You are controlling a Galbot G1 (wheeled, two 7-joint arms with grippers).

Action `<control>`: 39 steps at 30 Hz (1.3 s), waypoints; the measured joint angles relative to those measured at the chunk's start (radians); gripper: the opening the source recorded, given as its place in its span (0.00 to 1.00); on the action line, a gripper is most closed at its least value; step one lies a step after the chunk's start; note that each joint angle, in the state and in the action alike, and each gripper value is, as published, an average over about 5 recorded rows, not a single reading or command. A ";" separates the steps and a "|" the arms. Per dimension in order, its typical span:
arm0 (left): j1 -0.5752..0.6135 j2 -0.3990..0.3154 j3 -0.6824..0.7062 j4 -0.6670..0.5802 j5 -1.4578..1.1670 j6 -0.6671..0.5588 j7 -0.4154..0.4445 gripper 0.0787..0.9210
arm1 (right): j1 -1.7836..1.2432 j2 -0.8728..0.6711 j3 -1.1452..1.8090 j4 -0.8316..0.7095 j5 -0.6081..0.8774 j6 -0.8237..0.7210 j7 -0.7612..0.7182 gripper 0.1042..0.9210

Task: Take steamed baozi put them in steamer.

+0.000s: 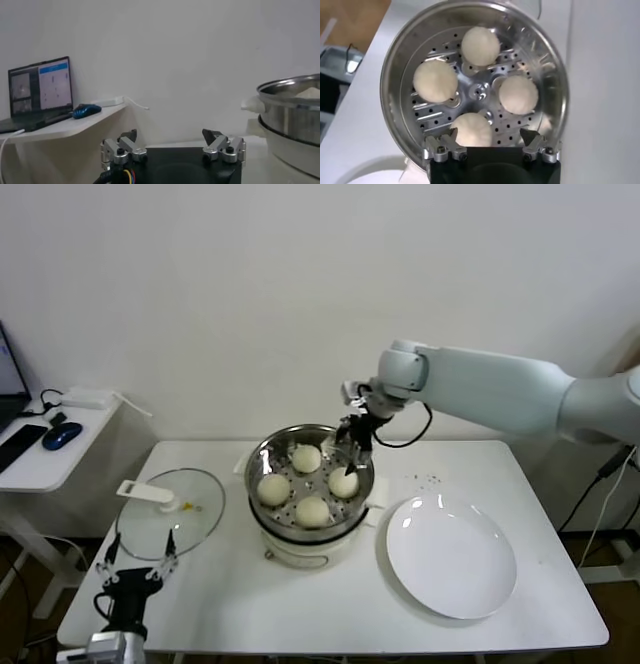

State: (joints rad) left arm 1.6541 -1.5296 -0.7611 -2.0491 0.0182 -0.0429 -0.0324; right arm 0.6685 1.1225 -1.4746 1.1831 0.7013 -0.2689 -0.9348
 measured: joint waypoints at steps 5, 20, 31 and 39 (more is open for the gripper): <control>-0.007 -0.001 0.002 -0.007 0.010 0.007 0.001 0.88 | -0.039 -0.081 0.067 0.055 -0.019 0.030 0.070 0.88; -0.005 -0.019 0.008 -0.008 0.021 -0.008 0.016 0.88 | -0.473 -0.405 0.580 0.308 -0.105 0.095 0.402 0.88; 0.005 -0.029 0.006 -0.012 0.021 -0.013 0.016 0.88 | -0.983 -0.472 1.092 0.465 -0.206 0.168 0.588 0.88; 0.018 -0.034 -0.006 -0.013 0.013 -0.033 0.017 0.88 | -1.344 -0.373 1.433 0.558 -0.292 0.224 0.660 0.88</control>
State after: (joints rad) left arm 1.6725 -1.5632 -0.7671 -2.0616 0.0312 -0.0761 -0.0153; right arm -0.6756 0.7499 -0.0413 1.7411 0.4091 -0.0450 -0.2744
